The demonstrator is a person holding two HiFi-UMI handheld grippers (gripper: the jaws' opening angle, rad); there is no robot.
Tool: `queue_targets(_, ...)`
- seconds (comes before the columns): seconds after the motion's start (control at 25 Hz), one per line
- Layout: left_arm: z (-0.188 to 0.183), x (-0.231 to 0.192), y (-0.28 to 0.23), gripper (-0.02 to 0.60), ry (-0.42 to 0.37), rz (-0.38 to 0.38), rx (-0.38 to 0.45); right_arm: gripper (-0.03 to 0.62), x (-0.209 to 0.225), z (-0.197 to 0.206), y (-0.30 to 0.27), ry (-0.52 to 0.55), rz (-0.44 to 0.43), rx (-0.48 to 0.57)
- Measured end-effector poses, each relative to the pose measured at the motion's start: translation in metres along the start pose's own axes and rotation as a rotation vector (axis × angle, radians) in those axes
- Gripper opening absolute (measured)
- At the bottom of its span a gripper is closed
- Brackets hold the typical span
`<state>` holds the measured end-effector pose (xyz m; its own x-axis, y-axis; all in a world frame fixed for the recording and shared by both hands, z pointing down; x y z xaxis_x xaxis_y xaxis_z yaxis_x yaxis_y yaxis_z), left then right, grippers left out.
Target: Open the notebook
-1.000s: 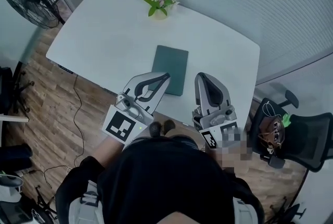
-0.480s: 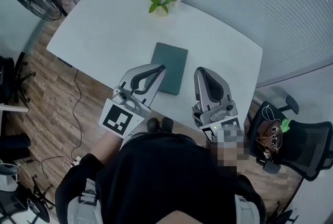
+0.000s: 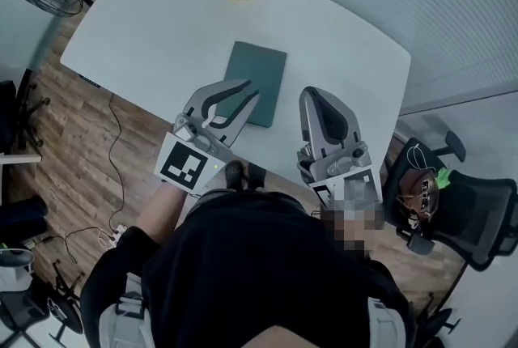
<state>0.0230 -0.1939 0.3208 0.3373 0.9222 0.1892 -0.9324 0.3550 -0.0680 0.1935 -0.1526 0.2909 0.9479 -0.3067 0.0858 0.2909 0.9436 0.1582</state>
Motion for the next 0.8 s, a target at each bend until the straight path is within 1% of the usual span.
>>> queue_targets(0.16,0.03,0.007,-0.016,0.196,0.062,0.037,-0.096,0.005,0.003,0.003,0.005,-0.001,0.008,-0.012)
queue_targets(0.24,0.042,0.011,-0.022,0.239,0.075,0.055,-0.14,0.005,0.004,0.005,0.006,-0.006,0.01,-0.018)
queue_targets(0.36,0.063,0.023,-0.031,0.268,0.074,0.086,-0.218,0.005,0.005,0.009,0.009,-0.026,0.009,-0.032)
queue_targets(0.48,0.088,0.034,-0.041,0.311,0.078,0.097,-0.311,0.005,0.004,0.013,0.013,-0.033,0.007,-0.041)
queue_targets(0.64,0.111,0.046,-0.05,0.331,0.066,0.107,-0.395,0.005,0.002,0.013,0.016,-0.035,0.004,-0.041)
queue_targets(0.8,0.126,0.054,-0.057,0.336,0.047,0.132,-0.463,0.005,0.003,0.014,0.018,-0.036,0.013,-0.045)
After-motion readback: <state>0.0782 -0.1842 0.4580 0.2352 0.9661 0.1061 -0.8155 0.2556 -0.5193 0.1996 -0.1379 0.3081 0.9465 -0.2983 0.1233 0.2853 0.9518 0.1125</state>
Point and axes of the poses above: the fingertips, and each gripper's own axes: y backward along the fingers, x to its right, z out of its underside, the point moved 7 cm from there along y, backward along the fingers, and after that the axes turned 12 degrees about z, right-handed, at the moved point
